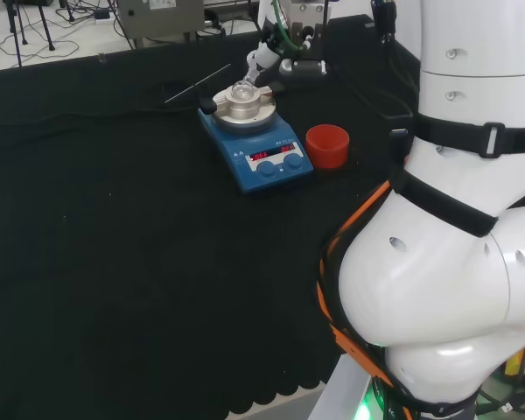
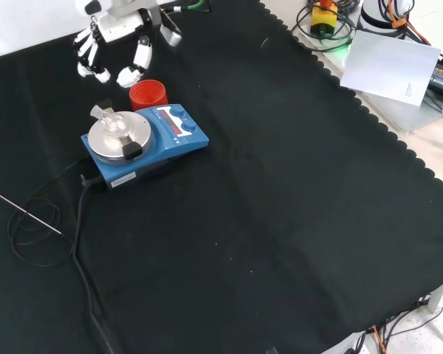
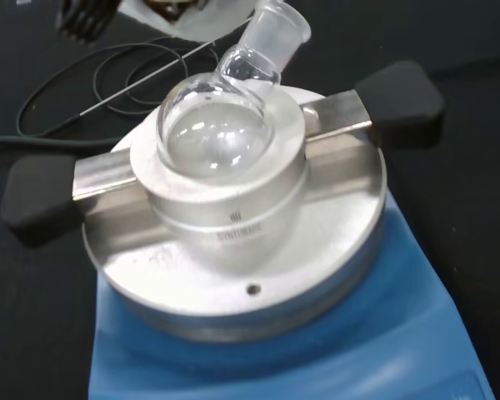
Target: Turn on the heater.
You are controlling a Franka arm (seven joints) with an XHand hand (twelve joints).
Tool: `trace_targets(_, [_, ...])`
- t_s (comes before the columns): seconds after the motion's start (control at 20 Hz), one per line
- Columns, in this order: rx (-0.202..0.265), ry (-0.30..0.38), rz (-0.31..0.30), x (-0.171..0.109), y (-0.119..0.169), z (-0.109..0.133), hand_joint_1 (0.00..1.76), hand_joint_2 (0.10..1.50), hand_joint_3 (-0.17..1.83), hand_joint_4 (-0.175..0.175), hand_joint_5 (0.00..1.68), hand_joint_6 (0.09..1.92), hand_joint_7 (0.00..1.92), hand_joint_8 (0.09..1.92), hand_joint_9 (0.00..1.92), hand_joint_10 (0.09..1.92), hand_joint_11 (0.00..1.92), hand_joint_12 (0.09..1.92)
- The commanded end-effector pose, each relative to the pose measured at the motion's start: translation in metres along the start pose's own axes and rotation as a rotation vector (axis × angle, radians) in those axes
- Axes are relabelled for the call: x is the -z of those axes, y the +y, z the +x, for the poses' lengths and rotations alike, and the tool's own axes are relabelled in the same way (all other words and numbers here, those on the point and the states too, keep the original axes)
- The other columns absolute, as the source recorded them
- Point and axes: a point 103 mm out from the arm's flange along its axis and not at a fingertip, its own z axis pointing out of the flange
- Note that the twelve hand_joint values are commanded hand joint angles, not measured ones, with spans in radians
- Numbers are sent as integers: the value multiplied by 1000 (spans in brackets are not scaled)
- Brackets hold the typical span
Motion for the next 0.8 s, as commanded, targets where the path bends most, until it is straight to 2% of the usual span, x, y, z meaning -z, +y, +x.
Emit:
trace_targets(0.05, [-7,-8,-16,6,-40,-6,856,708,683,-114,798,856,388,747,588,740,154,1381])
trace_targets(0.15, [-7,-15,2,5,-47,-5,856,706,684,-114,798,854,387,748,586,740,153,1382])
trace_targets(0.3, [0,-14,-8,5,-56,-5,856,705,685,-114,796,850,385,748,584,741,152,1382])
trace_targets(0.4, [0,-9,-31,5,-82,-8,856,704,685,-112,785,844,386,749,584,742,151,1383])
trace_targets(0.5, [-6,-18,12,5,-103,-10,857,704,685,-110,765,836,402,755,583,742,149,1383])
trace_targets(0.65, [-14,-51,91,0,-118,-12,861,702,685,-97,693,826,457,756,587,745,147,1388])
trace_targets(0.8, [-23,-60,128,-7,-130,-12,895,697,685,-85,615,805,512,759,590,746,149,1393])
